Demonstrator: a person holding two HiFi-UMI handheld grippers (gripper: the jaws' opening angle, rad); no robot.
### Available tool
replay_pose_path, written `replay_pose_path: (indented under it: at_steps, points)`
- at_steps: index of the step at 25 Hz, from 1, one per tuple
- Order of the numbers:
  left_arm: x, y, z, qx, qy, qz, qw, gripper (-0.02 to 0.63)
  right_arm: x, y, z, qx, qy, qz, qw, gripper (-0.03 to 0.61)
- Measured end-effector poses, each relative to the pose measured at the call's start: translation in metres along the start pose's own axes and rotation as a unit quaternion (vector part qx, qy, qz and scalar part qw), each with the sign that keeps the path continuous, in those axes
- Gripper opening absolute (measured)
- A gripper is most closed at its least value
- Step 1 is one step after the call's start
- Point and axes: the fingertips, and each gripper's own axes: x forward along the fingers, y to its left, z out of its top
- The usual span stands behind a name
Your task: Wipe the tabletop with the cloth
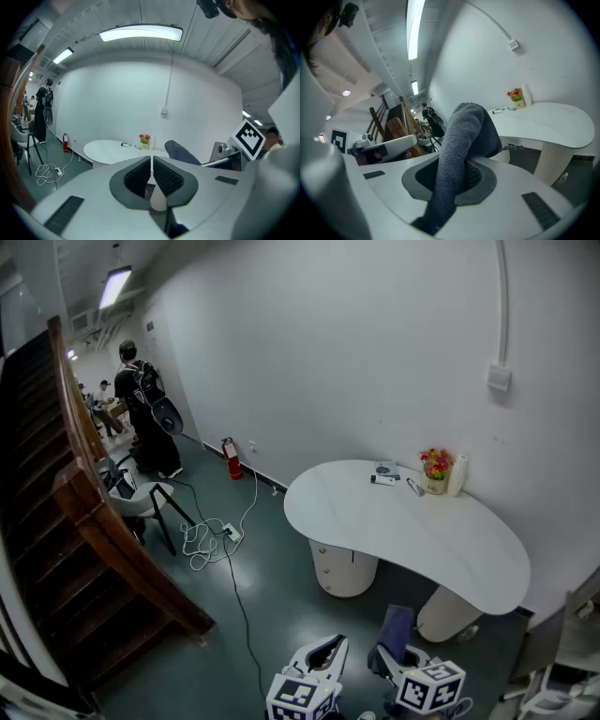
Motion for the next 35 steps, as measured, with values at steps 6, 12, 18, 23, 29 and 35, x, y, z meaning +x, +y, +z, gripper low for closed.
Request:
replay_pose_path:
  at_steps: [6,12,18,23,29,35]
  points:
    - [0.002,-0.009,0.001,0.006,-0.001,-0.002,1.0000,0.023,-0.008,-0.001,-0.002,-0.006,-0.002,-0.001,1.000,0.068]
    - [0.002,-0.007,0.006,0.009,-0.007,0.000,0.9999,0.023,-0.006,0.001,0.006,-0.013,-0.010,0.000,1.000,0.068]
    - [0.002,0.004,0.008,0.012,-0.008,0.003,0.9999,0.023,0.003,0.008,0.013,-0.021,-0.012,0.005,1.000,0.069]
    - [0.001,0.020,0.014,0.013,-0.014,0.009,0.9998,0.023,0.019,0.011,0.008,-0.018,-0.005,0.004,1.000,0.069]
    - [0.005,0.040,0.003,0.020,-0.001,0.004,0.9998,0.023,0.038,0.015,0.000,-0.007,-0.002,0.000,1.000,0.069]
    - [0.015,0.051,-0.005,0.018,0.016,-0.005,0.9997,0.023,0.055,0.008,-0.007,-0.001,0.014,-0.008,1.000,0.069]
